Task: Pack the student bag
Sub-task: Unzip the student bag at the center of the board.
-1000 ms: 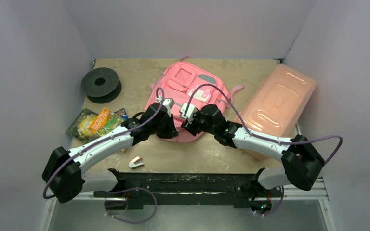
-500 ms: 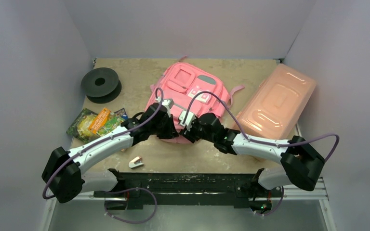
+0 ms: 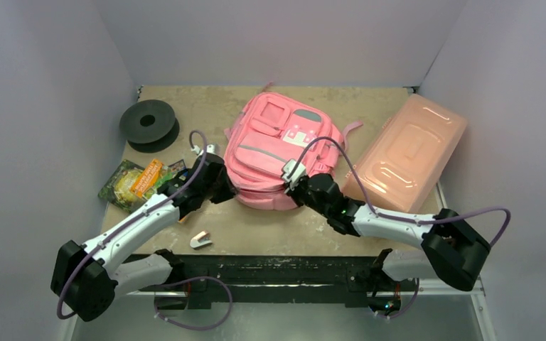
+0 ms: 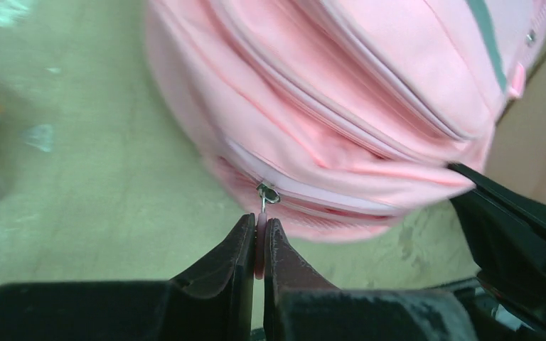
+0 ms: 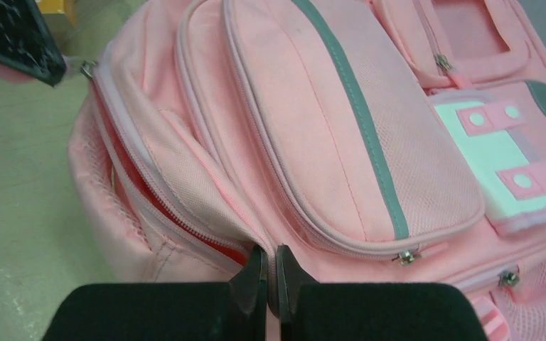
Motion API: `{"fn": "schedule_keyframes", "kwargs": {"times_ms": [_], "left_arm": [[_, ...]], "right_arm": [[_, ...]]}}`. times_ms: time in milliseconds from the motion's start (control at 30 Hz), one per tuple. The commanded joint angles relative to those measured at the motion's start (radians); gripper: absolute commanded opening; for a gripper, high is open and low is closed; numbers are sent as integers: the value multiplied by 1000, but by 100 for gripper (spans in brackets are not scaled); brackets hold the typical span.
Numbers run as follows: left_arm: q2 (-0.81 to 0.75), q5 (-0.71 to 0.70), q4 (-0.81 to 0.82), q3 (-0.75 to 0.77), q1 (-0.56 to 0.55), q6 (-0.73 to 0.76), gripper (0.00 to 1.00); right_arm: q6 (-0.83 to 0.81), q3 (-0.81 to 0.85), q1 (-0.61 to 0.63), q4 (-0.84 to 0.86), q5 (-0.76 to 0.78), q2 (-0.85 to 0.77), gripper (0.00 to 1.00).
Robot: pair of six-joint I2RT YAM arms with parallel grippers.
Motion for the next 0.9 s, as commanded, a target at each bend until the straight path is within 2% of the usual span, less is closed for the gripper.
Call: {"fn": "schedule_keyframes", "kwargs": {"times_ms": [0,67,167,233,267,300,367,500,667,867], "left_arm": [[-45,-97,-84,-25,113,-22,0],[-32,-42,-52,-1,114,32,0],[-44,124,79,-18,94,76,0],[-56,135,94,-14,50,76,0],[-57,131,86,-3,25,76,0],[-58,131,75,10,4,72,0],[-62,130,69,29,-44,58,0],[-65,127,79,44,-112,32,0],[-82,116,80,19,-130,-3,0],[-135,72,24,13,-131,11,0]], "right_arm": [[48,-60,-114,102,77,-115,0],[-8,-56,-124,85,53,-129,0],[-49,3,-123,1,-28,-101,1],[-26,33,-105,-33,-59,-93,40],[-29,47,-76,-53,-51,-98,54],[-42,65,-45,-89,-47,-103,62],[-65,102,18,-150,-67,-117,68],[-30,158,70,-172,-134,-115,72],[-26,226,92,-160,-135,-20,69],[-36,179,96,-128,-142,-17,69]]}}
